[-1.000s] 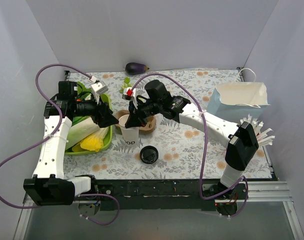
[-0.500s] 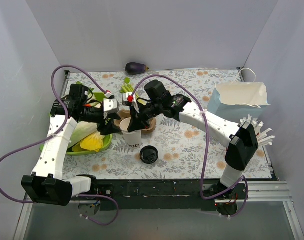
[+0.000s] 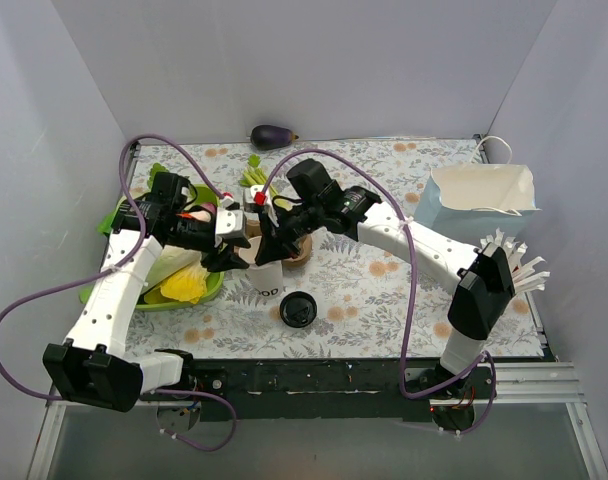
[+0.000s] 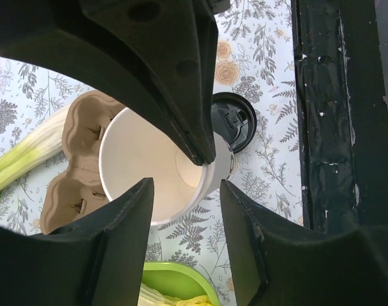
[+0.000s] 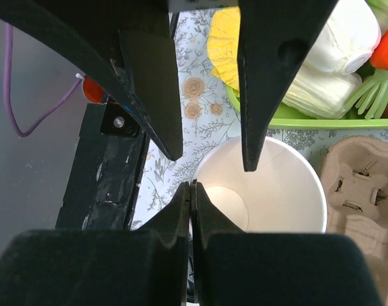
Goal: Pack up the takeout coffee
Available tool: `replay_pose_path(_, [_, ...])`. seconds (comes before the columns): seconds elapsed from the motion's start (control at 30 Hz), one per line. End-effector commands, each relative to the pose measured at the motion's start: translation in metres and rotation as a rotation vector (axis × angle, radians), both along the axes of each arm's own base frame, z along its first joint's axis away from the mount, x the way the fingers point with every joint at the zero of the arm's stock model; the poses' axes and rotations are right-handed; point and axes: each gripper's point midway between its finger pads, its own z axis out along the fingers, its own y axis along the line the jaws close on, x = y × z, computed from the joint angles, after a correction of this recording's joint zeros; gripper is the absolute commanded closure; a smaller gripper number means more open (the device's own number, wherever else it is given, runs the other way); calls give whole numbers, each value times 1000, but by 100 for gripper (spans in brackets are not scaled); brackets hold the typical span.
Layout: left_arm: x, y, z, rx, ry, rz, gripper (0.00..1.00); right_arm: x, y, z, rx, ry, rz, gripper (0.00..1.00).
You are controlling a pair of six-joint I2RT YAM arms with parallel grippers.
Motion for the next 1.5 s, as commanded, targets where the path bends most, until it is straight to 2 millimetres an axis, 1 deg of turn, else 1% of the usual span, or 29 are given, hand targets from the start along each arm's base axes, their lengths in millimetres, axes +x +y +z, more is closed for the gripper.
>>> replay_pose_path(0.0, [-4, -4, -3, -8, -22, -48, 56, 1, 8, 28, 73, -30, 29, 99])
replay_pose_path(0.1, [-7, -6, -7, -13, -10, -57, 58, 1, 9, 32, 75, -29, 30, 99])
replay_pose_path(0.3, [-3, -10, -10, -21, -5, -48, 64, 1, 9, 30, 66, -23, 32, 99])
replay_pose_path(0.5, [-5, -11, -9, -13, 11, -51, 78, 2, 10, 29, 62, -18, 32, 99])
replay_pose_path(0.53, [-6, -10, -11, -7, 19, -51, 83, 2, 10, 28, 60, -15, 31, 99])
replay_pose_path(0.63, [-9, -10, -13, -3, 34, -57, 89, 2, 11, 28, 58, -10, 25, 99])
replay_pose_path(0.67, [-10, -10, -13, -3, 38, -58, 95, 2, 11, 28, 60, -11, 24, 99])
replay_pose_path(0.7, [-11, -11, -13, -4, 43, -60, 98, 3, 11, 28, 61, -11, 21, 99])
replay_pose_path(0.73, [-12, -11, -13, -5, 42, -62, 100, 3, 11, 28, 58, -11, 16, 99])
replay_pose_path(0.8, [-14, -11, -15, -7, 60, -46, 100, 11, 10, 29, 55, -19, -20, 99])
replay_pose_path(0.83, [-14, -10, -16, -5, 69, -39, 100, 13, 9, 32, 60, -16, -41, 99])
replay_pose_path(0.87, [-15, -9, -19, 2, 105, -7, 100, 22, 5, 34, 51, 18, -96, 91])
replay_pose_path(0.9, [-15, -9, -19, -1, 131, 28, 100, 33, 1, 34, 42, 26, -159, 69])
replay_pose_path(0.93, [-6, -11, -15, -16, 113, 60, 100, 40, -3, 44, 61, 20, -205, 61])
replay_pose_path(0.97, [-3, -11, -14, -20, 125, 94, 100, 51, -9, 45, 54, 24, -264, 53])
replay_pose_path(1.0, [-6, -9, -13, -26, 187, 169, 100, 62, -15, 38, 21, 28, -349, 42])
replay_pose_path(1.03, [4, -11, -7, -49, 157, 205, 100, 63, -23, 37, -1, 31, -385, 38])
replay_pose_path(1.07, [5, -10, -6, -60, 174, 242, 100, 68, -28, 32, -18, 41, -421, 26])
replay_pose_path(1.1, [0, -9, -4, -76, 215, 301, 100, 65, -31, 27, -30, 87, -437, 13])
replay_pose_path(1.13, [6, -10, -1, -101, 205, 333, 100, 64, -34, 16, -46, 109, -438, 11])
replay_pose_path(1.17, [8, -9, 1, -112, 209, 364, 100, 62, -35, 11, -58, 154, -451, 9])
replay_pose_path(1.2, [10, -7, -2, -118, 258, 437, 100, 57, -33, 7, -67, 208, -448, 7])
replay_pose_path(1.23, [14, -7, 3, -140, 239, 464, 100, 55, -33, -3, -84, 245, -446, 7])
replay_pose_path(1.3, [19, -3, 4, -153, 264, 541, 100, 50, -26, -3, -66, 281, -412, 6])
replay_pose_path(1.33, [25, 0, 4, -168, 289, 612, 100, 50, -24, -8, -73, 304, -408, 5])
replay_pose_path(1.4, [28, 1, 4, -187, 321, 670, 100, 54, -20, -6, -70, 318, -412, 4])
replay_pose_path(1.43, [28, 1, 1, -200, 362, 704, 100, 57, -17, -11, -77, 332, -415, 4])
replay_pose_path(1.47, [28, 1, 2, -211, 373, 719, 100, 60, -15, -6, -65, 345, -420, 4])
